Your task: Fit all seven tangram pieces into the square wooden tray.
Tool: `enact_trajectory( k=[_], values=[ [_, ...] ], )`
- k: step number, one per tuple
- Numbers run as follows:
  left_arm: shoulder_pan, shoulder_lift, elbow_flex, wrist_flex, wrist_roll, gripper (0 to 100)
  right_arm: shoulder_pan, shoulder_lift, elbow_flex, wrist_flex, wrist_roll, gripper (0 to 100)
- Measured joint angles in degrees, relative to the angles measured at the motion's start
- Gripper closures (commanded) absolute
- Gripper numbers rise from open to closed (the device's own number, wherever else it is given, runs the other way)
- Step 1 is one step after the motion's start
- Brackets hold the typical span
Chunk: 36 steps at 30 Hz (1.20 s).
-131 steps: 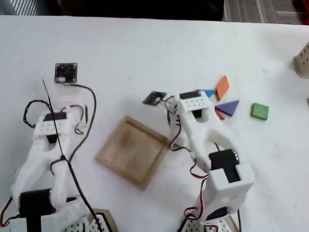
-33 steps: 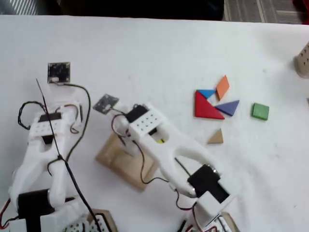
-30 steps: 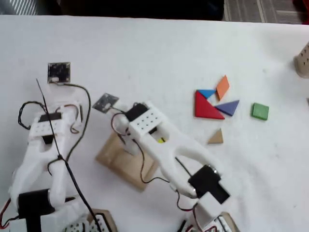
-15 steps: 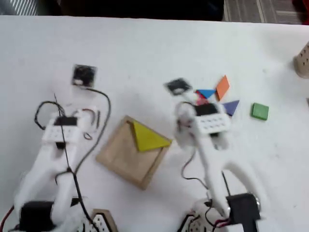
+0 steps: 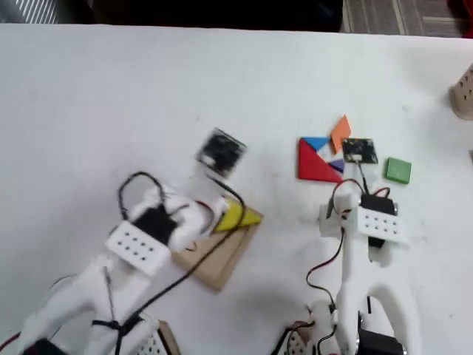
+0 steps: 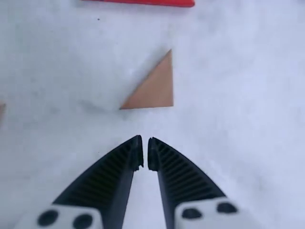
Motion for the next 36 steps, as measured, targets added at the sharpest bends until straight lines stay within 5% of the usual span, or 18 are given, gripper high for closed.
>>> enact_trajectory(
  k=[6, 13, 36],
  values=[
    [7.7, 13.7, -3.7, -0.6, 0.0, 98, 2.9, -0.2, 0.8, -1.7, 0.0, 97.4],
    [6.4, 28.0, -9.4, -2.2, 0.0, 98, 2.8, -0.2, 0.8, -1.7, 0.0, 97.4],
    [-0.8, 28.8, -10.6, 6.2, 0.0, 98, 2.8, -0.2, 1.1, -2.2, 0.3, 97.4]
  ],
)
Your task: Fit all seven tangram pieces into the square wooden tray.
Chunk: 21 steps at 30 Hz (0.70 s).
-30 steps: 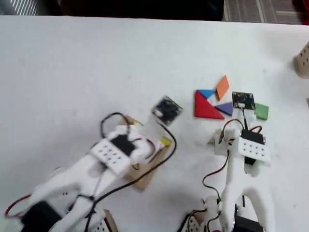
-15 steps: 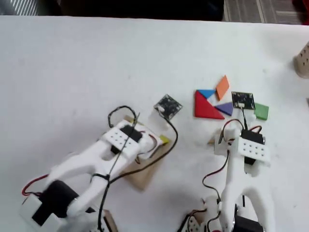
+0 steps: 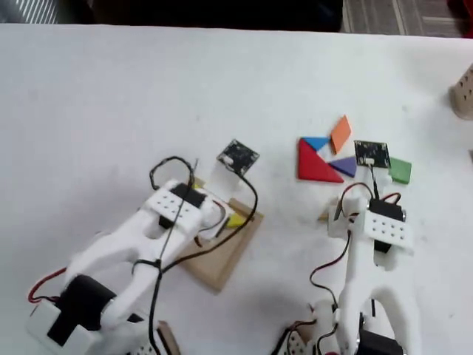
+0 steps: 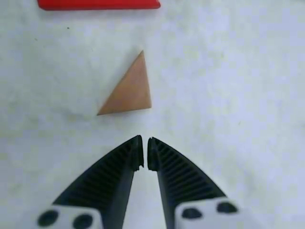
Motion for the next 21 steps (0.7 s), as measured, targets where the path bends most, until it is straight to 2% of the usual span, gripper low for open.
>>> enact_trajectory(
  k=[15, 21],
  values=[
    [1.7, 0.7, 0.2, -8.9, 0.0, 98, 0.0, 0.0, 0.0, 0.0, 0.8, 97.4],
    [4.3, 0.7, 0.2, -9.8, 0.0, 98, 0.0, 0.0, 0.0, 0.0, 0.8, 97.4]
  ],
)
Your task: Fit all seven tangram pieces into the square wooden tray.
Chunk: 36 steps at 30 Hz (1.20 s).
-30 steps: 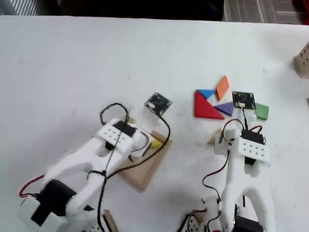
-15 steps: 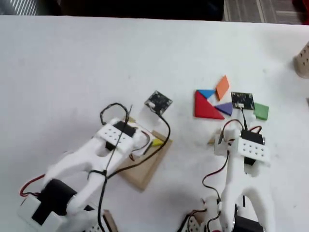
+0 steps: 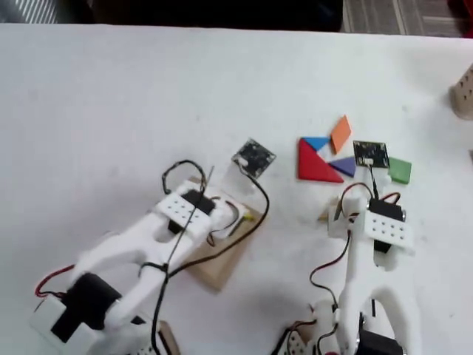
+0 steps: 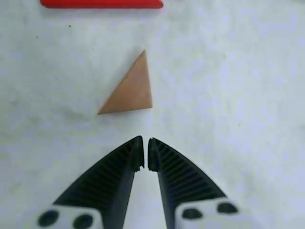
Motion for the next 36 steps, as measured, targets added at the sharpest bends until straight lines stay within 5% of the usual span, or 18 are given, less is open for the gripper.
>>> enact_trajectory(
  k=[5, 10, 16, 26, 36],
  values=[
    [-0.4, -5.5, 0.0, 5.1, 0.0, 98, 0.0, 0.0, 0.0, 0.0, 0.0, 97.4],
    [-10.0, -14.8, 1.9, 9.8, -0.6, 92, 0.0, 0.0, 0.1, 0.0, 0.1, 97.4],
    [-21.2, -17.9, 9.8, 10.4, -17.7, 81, 0.0, 0.0, 0.7, -1.1, 0.1, 97.4],
    [-23.6, -17.9, 16.1, 0.7, -21.5, 82, 0.0, 0.0, 1.1, -1.1, 0.1, 97.4],
    [-25.7, -4.3, 5.5, 4.7, -21.5, 85, 0.0, 0.0, 1.1, -1.1, 0.1, 97.4]
  ],
)
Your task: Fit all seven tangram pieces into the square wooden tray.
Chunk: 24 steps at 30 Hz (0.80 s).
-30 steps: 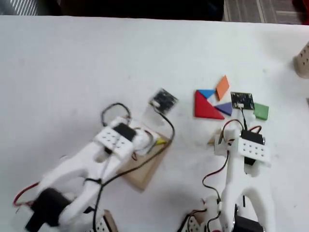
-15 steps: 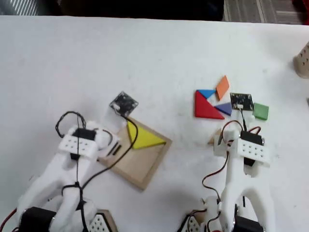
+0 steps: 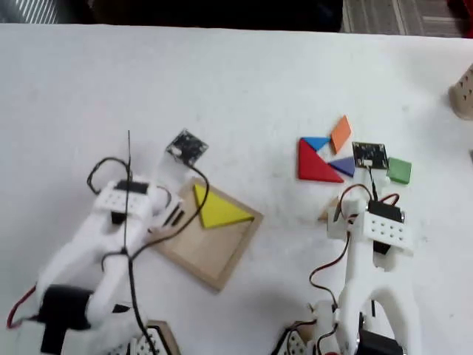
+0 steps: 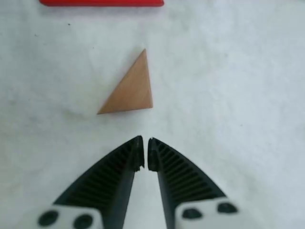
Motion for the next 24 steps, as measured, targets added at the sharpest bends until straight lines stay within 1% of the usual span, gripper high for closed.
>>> enact_trajectory(
  k=[4, 6, 9, 15, 18, 24],
  values=[
    [0.2, 5.0, -5.3, 3.7, 0.0, 99, 0.0, 0.0, 0.0, 0.0, 0.0, 97.4],
    [0.5, 6.9, -7.0, 5.3, 0.1, 96, 0.0, 0.0, 0.0, 0.0, 0.0, 97.4],
    [2.1, 8.4, -8.3, 7.0, 0.1, 98, 0.0, 0.0, 0.0, 0.0, 0.0, 97.4],
    [4.1, 8.6, -9.1, 11.7, 0.2, 98, 0.0, 0.0, 0.0, 0.0, 0.0, 97.4],
    [4.1, 8.7, -9.5, 12.0, 4.7, 98, 0.0, 0.0, 0.0, 0.0, 0.0, 97.4],
    [4.7, 9.1, -11.0, 12.4, 18.8, 98, 0.0, 0.0, 0.0, 0.0, 0.0, 97.4]
  ],
)
